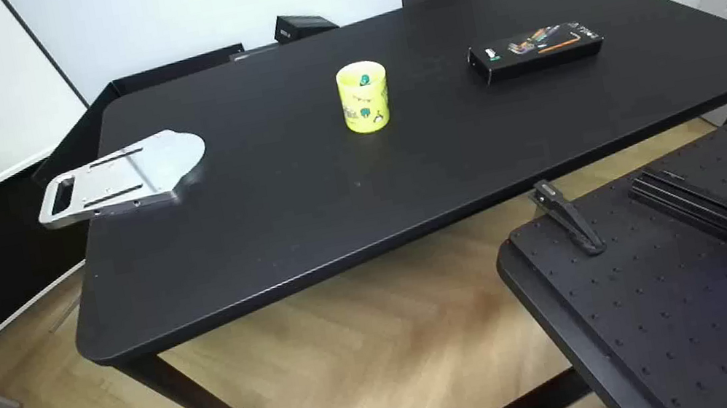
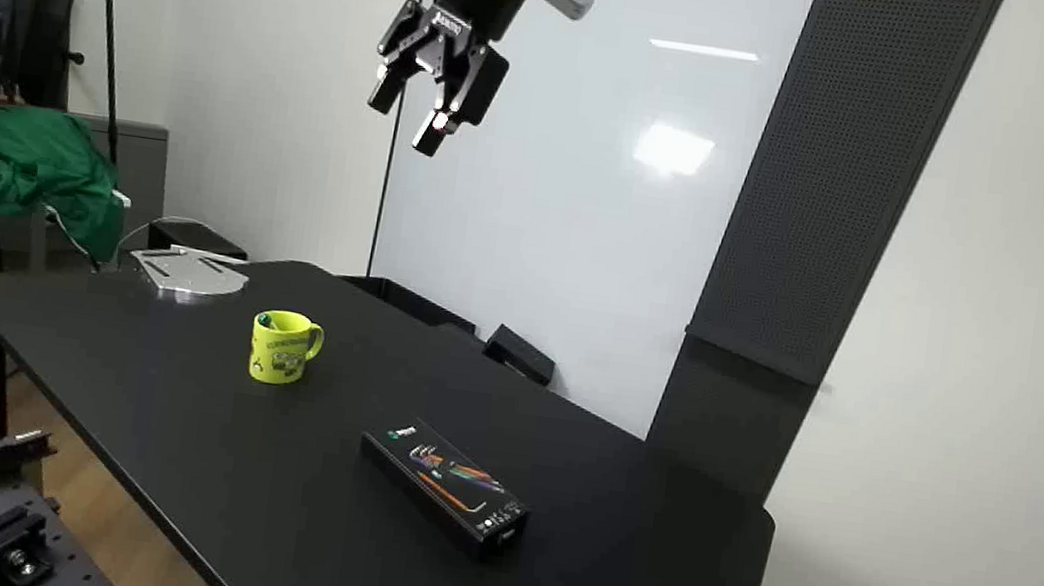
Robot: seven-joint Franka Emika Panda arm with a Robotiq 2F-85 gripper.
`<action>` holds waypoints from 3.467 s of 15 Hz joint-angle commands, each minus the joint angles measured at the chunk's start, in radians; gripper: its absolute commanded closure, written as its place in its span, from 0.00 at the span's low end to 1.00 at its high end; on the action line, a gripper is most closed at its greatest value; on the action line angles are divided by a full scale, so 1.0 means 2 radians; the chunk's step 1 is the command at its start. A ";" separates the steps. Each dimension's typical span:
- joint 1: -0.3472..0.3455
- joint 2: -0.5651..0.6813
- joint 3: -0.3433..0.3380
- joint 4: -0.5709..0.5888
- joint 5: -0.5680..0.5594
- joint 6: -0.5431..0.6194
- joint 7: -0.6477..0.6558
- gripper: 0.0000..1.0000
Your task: Get the marker from the yellow mug and place it on the table
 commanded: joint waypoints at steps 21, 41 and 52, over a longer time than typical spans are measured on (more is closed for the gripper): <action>0.003 -0.011 0.011 -0.010 0.002 0.009 -0.073 0.00; 0.150 -0.115 0.211 -0.145 0.078 0.250 -0.033 0.00; 0.205 -0.038 0.276 -0.146 0.035 0.424 0.030 0.00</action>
